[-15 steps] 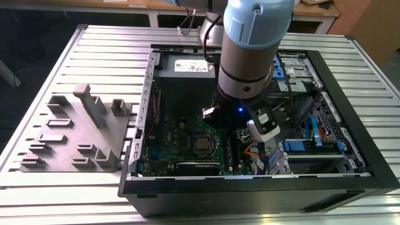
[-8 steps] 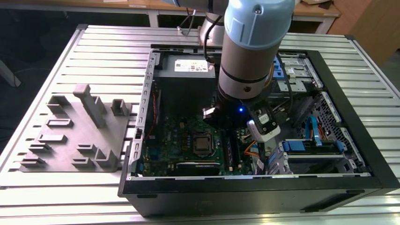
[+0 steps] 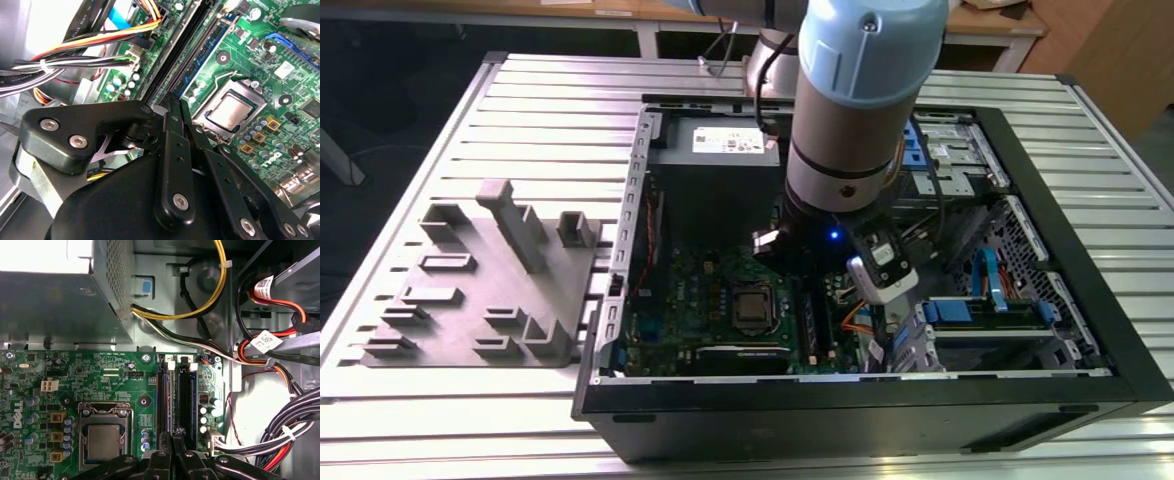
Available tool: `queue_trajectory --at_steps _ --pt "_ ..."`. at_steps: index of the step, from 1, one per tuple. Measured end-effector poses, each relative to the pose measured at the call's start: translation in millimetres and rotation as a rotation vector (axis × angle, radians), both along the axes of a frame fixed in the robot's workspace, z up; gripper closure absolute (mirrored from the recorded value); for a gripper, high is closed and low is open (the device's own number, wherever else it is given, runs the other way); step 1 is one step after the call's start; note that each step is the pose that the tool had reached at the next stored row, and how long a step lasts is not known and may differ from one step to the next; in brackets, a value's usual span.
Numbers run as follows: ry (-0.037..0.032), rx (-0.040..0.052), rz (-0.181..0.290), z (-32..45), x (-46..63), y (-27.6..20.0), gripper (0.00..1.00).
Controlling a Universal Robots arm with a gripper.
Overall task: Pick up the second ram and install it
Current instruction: 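Insert the second ram into the second slot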
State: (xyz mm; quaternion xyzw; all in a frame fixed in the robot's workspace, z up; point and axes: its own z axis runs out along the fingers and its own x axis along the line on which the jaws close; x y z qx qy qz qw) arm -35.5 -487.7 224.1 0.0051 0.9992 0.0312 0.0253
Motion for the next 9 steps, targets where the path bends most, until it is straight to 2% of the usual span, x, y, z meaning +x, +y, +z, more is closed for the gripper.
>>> queue_trajectory --at_steps 9 --pt "0.0000 0.0000 0.000 -0.6 0.0 0.0 0.90"
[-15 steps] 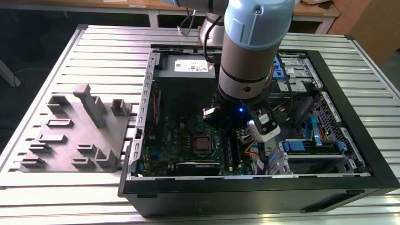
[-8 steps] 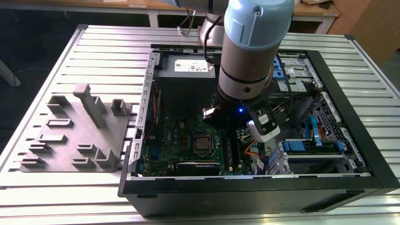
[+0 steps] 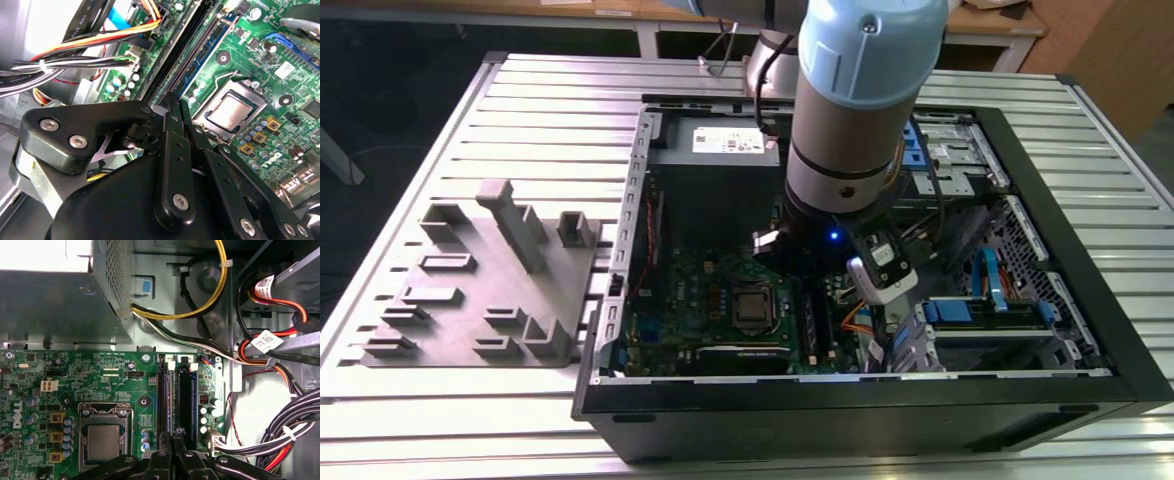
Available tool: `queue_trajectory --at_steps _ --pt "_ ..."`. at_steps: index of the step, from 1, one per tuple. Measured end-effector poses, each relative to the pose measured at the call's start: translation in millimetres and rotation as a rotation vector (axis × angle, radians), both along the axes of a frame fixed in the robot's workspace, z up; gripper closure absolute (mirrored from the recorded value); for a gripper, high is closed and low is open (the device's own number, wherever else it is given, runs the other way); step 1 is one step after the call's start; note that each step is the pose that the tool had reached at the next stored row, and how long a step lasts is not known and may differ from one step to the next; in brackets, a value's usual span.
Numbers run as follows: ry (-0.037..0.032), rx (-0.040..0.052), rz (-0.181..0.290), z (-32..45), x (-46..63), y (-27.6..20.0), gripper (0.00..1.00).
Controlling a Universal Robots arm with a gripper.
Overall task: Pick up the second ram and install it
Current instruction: 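Insert the second ram into the second slot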
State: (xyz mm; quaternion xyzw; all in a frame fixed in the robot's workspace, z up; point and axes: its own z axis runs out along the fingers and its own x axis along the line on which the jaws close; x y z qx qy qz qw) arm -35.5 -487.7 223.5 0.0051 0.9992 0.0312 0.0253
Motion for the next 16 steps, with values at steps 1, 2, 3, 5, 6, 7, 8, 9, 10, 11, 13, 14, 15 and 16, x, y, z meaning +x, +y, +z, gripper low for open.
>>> queue_trajectory --at_steps 1,2,3,5,6,7,8,9,10,11,13,14,15,16 --pt "0.0000 -0.0002 0.000 -0.2 0.0 0.0 0.90" --pt "0.0000 -0.0001 0.000 -0.3 0.0 0.0 0.90" --pt "0.0000 -0.0001 0.000 -0.5 0.0 0.0 0.90" --pt "0.0000 -0.0001 0.000 -0.7 0.0 0.0 0.90" --pt "0.0000 -0.0001 0.000 -0.8 0.0 0.0 0.90" --pt "0.0000 -0.0001 0.000 -0.8 0.0 0.0 0.90" --pt "0.0000 -0.0001 0.000 -0.8 0.0 0.0 0.90" --pt "0.0000 -0.0001 0.000 -0.8 0.1 0.0 0.90" --pt "0.0000 0.0000 -0.001 -0.9 0.4 0.0 0.90" --pt "0.0000 0.0000 -0.001 -0.9 0.8 0.0 0.90" --pt "0.0000 0.0001 -0.001 -0.9 1.5 0.0 0.90" --pt "0.0000 0.0001 -0.001 -0.9 1.6 0.0 0.90" --pt "0.0000 0.0000 -0.001 -0.9 1.6 0.0 0.90" --pt "0.0000 -0.0001 -0.001 -1.2 1.6 0.0 0.90"
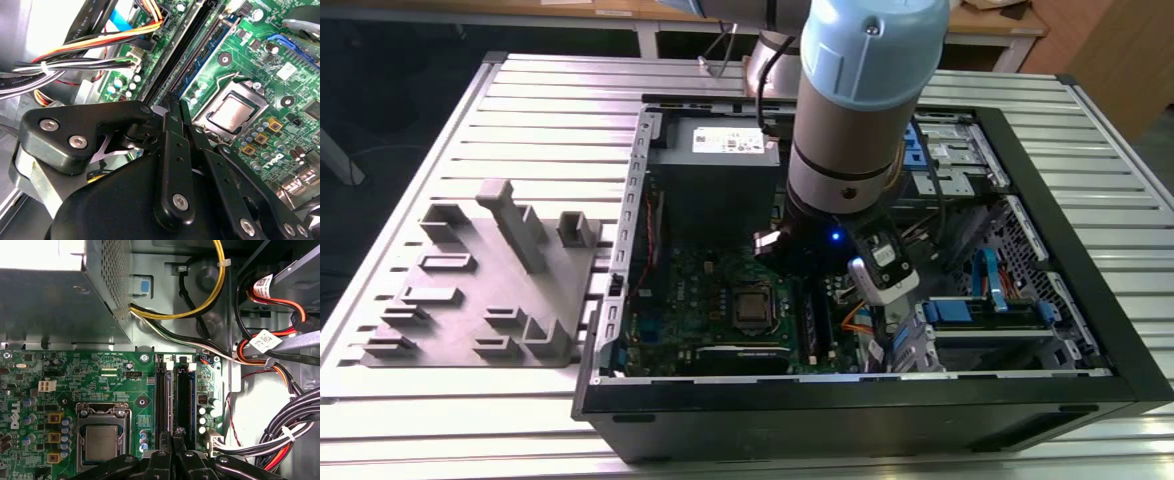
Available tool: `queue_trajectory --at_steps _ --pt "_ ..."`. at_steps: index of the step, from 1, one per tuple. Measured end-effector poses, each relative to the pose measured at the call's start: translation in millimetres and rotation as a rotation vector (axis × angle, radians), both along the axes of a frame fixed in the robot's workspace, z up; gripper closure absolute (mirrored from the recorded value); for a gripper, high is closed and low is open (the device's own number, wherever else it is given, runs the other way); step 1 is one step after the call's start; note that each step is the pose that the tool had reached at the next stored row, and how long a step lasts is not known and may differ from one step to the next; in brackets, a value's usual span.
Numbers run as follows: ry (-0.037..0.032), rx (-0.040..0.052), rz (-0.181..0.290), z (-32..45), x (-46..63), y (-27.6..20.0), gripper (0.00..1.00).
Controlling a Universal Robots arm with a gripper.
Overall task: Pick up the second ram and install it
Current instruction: 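Insert the second ram into the second slot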
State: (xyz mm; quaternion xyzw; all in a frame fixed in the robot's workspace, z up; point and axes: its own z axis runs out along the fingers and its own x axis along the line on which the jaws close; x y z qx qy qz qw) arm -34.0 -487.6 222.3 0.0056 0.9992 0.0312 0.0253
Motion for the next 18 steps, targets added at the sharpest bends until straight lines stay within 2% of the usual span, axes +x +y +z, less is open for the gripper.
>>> queue_trajectory --at_steps 12,18 --pt "0.0000 0.0016 0.000 -1.2 0.0 0.0 0.90" --pt "-0.0002 0.0099 0.000 -1.3 0.0 0.0 0.90"
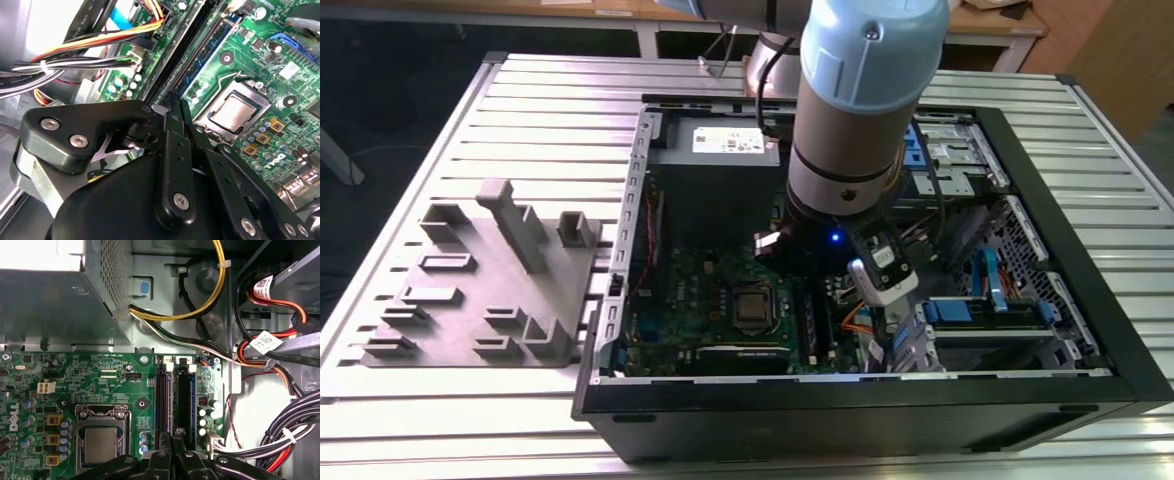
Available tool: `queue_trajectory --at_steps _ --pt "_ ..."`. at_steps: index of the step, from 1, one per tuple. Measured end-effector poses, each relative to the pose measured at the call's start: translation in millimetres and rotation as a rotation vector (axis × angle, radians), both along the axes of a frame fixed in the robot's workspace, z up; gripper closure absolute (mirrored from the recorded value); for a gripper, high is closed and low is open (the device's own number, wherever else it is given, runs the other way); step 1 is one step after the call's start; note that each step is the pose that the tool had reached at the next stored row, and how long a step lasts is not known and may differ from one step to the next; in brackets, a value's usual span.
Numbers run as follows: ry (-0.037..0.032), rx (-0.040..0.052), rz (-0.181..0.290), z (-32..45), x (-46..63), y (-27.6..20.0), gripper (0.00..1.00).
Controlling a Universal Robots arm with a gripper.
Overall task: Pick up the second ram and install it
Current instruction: 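Insert the second ram into the second slot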
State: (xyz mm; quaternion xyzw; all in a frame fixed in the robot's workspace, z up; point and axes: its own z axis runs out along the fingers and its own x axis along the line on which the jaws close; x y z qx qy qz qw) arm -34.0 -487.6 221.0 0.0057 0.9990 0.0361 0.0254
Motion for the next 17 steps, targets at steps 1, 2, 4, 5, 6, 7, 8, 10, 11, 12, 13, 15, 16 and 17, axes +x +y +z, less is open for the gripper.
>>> queue_trajectory --at_steps 1,2,4,5,6,7,8,10,11,12,13,15,16,17 --pt "0.0000 0.0004 0.000 0.0 0.0 0.0 0.90" --pt "-0.0001 0.0007 0.000 -0.2 0.0 0.0 0.90" --pt "-0.0001 0.0007 0.000 -1.4 -0.1 0.0 0.90" --pt "-0.0001 0.0006 0.000 -1.9 -0.1 0.0 0.90" --pt "-0.0001 0.0007 0.000 -2.6 -0.3 0.0 0.90" --pt "-0.0001 0.0007 0.000 -3.1 -0.3 0.0 0.90" --pt "0.0000 0.0005 0.000 -3.6 -0.4 0.0 0.90" --pt "0.0000 0.0003 0.000 -3.7 -0.6 -0.1 0.90" --pt "0.0000 0.0003 0.000 -3.8 -0.6 -0.1 0.90" --pt "0.0000 0.0004 0.000 -3.9 -0.6 0.0 0.90" --pt "0.0000 0.0005 0.000 -4.0 -0.6 0.0 0.90" --pt "-0.0001 0.0006 0.000 -4.3 -0.6 0.1 0.90" --pt "-0.0001 0.0007 0.000 -4.6 -0.6 0.3 0.90" --pt "-0.0001 0.0007 0.000 -5.1 -0.6 0.3 0.90"
